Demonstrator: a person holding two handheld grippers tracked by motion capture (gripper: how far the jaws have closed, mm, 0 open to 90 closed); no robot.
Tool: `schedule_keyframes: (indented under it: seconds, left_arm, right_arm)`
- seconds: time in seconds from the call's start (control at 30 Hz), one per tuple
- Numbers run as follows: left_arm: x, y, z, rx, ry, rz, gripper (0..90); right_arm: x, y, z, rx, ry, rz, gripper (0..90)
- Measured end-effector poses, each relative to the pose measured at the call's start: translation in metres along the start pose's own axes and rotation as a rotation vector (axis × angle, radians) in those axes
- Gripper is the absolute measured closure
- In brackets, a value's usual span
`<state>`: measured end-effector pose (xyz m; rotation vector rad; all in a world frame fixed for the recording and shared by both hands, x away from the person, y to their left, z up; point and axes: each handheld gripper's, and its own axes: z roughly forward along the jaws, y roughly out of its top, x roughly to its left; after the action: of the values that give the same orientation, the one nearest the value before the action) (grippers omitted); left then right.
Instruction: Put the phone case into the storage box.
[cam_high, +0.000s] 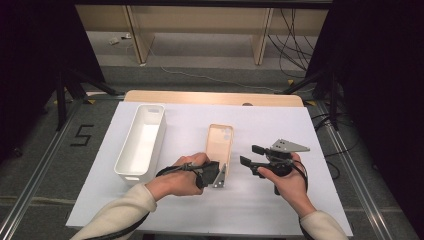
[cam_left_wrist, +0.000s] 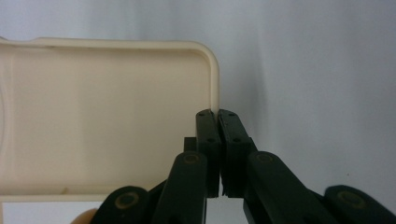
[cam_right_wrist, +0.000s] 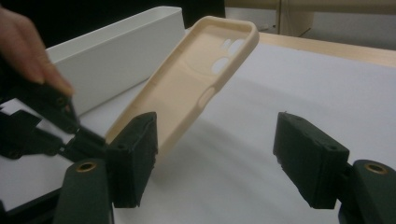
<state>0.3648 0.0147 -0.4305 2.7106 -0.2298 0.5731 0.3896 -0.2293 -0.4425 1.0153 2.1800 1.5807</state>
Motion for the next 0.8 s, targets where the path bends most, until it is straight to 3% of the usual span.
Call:
schedule_keyframes:
  seconds: [0.03, 0.13, 0.23, 0.27, 0.3, 0.4, 0.43, 0.8]
  left_arm:
    - [-0.001, 0.001, 0.0, -0.001, -0.008, 0.002, 87.8]
    - [-0.003, 0.004, -0.001, -0.009, 0.009, 0.021, 87.8]
    - [-0.008, 0.006, -0.004, 0.006, 0.03, -0.015, 87.8]
    - [-0.007, 0.007, -0.003, 0.0, 0.01, 0.009, 87.8]
    - [-0.007, 0.008, -0.003, -0.009, 0.007, 0.027, 87.8]
    - [-0.01, 0.01, -0.001, -0.029, -0.002, 0.026, 87.8]
    - [-0.009, 0.011, -0.002, -0.012, -0.002, 0.048, 87.8]
    - [-0.013, 0.016, -0.001, -0.006, -0.005, 0.081, 87.8]
  right_arm:
    - [0.0, 0.002, 0.006, -0.001, 0.016, 0.039, 32.5]
    - [-0.002, 0.006, 0.018, 0.021, 0.03, 0.069, 33.5]
    - [-0.004, 0.01, 0.027, 0.015, 0.043, 0.084, 35.8]
    - [-0.004, 0.011, 0.029, 0.029, 0.041, 0.101, 37.0]
    - [-0.006, 0.012, 0.031, 0.015, 0.043, 0.088, 38.2]
    - [-0.009, 0.014, 0.035, 0.02, 0.041, 0.101, 42.1]
    - [-0.01, 0.015, 0.035, 0.031, 0.039, 0.112, 43.4]
    - [-0.019, 0.017, 0.036, 0.001, 0.031, 0.13, 55.7]
